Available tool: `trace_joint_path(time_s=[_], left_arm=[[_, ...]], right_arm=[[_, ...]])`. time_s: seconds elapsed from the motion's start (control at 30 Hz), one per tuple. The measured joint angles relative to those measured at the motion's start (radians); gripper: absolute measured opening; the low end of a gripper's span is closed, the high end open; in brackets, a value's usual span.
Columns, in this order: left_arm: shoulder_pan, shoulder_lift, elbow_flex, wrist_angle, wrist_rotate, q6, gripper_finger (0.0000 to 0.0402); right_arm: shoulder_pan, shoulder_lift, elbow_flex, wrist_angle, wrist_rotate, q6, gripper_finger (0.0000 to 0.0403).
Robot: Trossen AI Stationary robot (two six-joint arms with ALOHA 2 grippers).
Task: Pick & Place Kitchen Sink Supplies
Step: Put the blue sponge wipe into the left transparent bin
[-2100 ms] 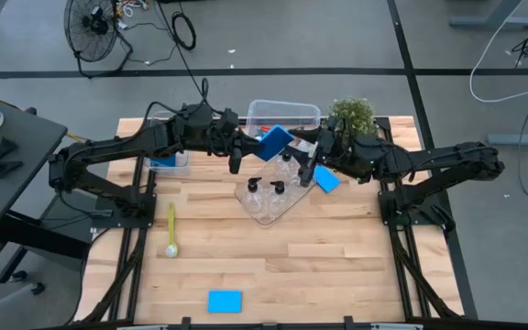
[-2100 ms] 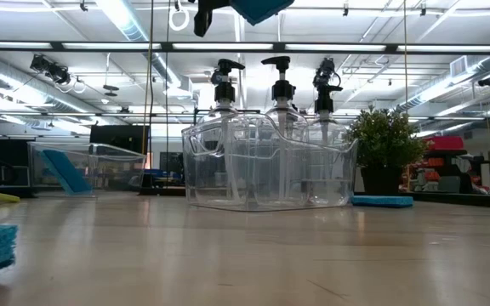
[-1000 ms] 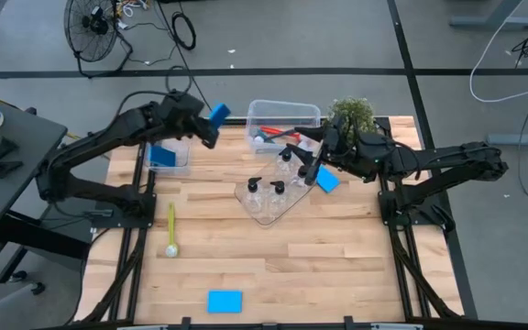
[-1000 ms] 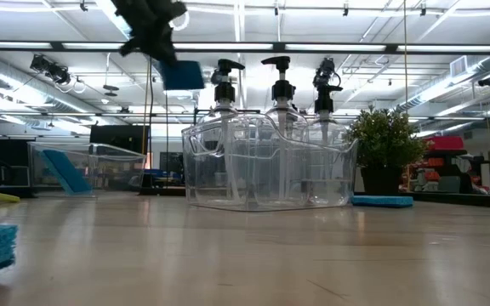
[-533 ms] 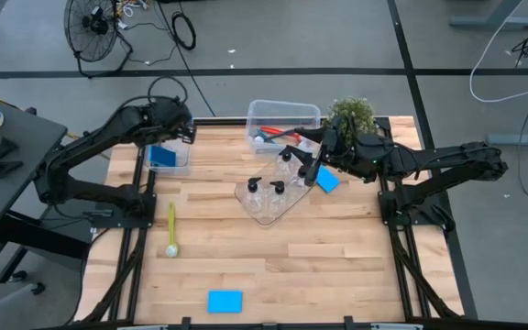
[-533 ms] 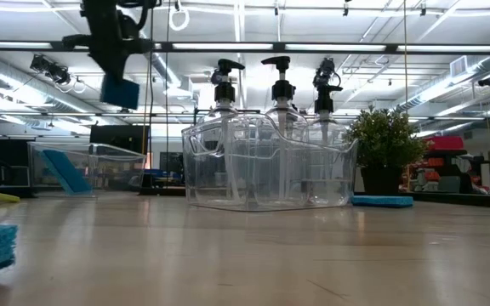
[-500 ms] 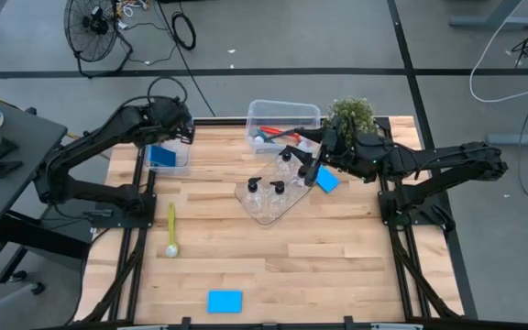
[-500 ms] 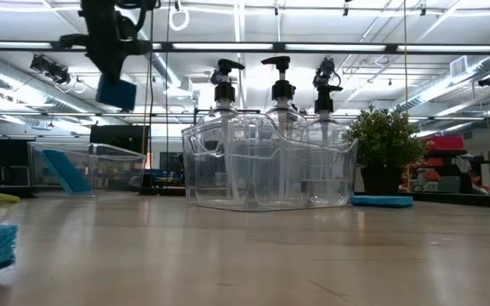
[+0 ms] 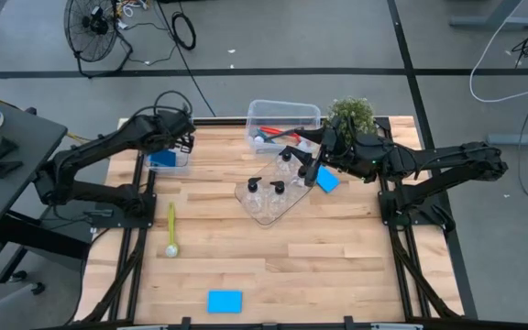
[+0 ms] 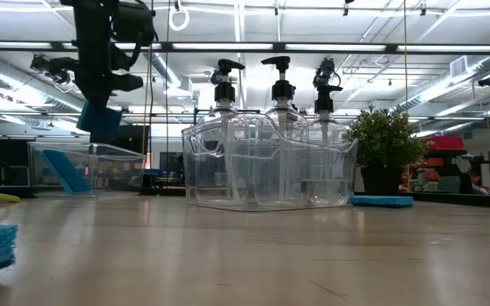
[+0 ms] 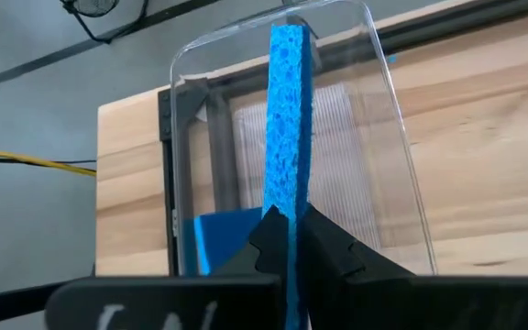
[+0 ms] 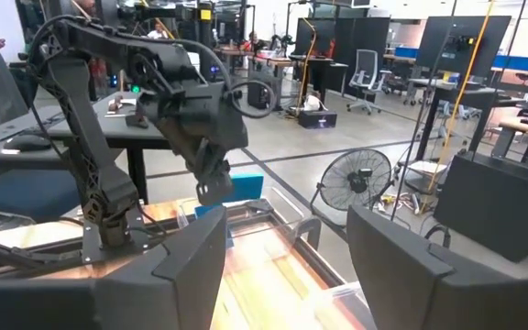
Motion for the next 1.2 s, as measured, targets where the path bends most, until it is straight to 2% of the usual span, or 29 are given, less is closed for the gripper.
trace_joint_path(time_s=[0.17, 0.37, 0.5, 0.67, 0.77, 0.87, 0.97, 1.2], left_arm=[[0.000, 0.000, -0.044, 0.031, -0.004, -0.006, 0.0032], [0.000, 0.000, -0.063, 0.031, -0.003, 0.012, 0.0072], [0.000, 0.000, -0.063, 0.036, -0.002, 0.017, 0.0127], [0.000, 0.000, -0.063, 0.037, 0.008, 0.015, 0.0219], [0.000, 0.000, -0.063, 0.045, 0.060, 0.017, 0.0269], [-0.002, -0.001, -0.061, 0.060, 0.131, 0.015, 0.0301], [-0.013, -0.002, -0.030, 0.086, 0.208, 0.016, 0.0317], [-0.094, -0.003, 0.118, 0.237, 0.215, 0.102, 0.0317]], right_arm=[[0.000, 0.000, 0.000, 0.000, 0.000, 0.000, 0.0226], [0.000, 0.000, 0.000, 0.001, -0.001, 0.000, 0.0226], [0.000, 0.000, 0.000, 0.001, -0.002, 0.000, 0.0226], [0.000, 0.000, 0.000, -0.007, -0.001, -0.011, 0.0226], [0.000, -0.003, 0.000, -0.013, -0.001, -0.011, 0.0226], [0.000, -0.013, 0.000, -0.044, -0.001, -0.004, 0.0226], [0.000, -0.031, 0.000, -0.117, -0.001, 0.000, 0.0226], [0.000, -0.071, 0.000, -0.346, -0.001, 0.127, 0.0226]])
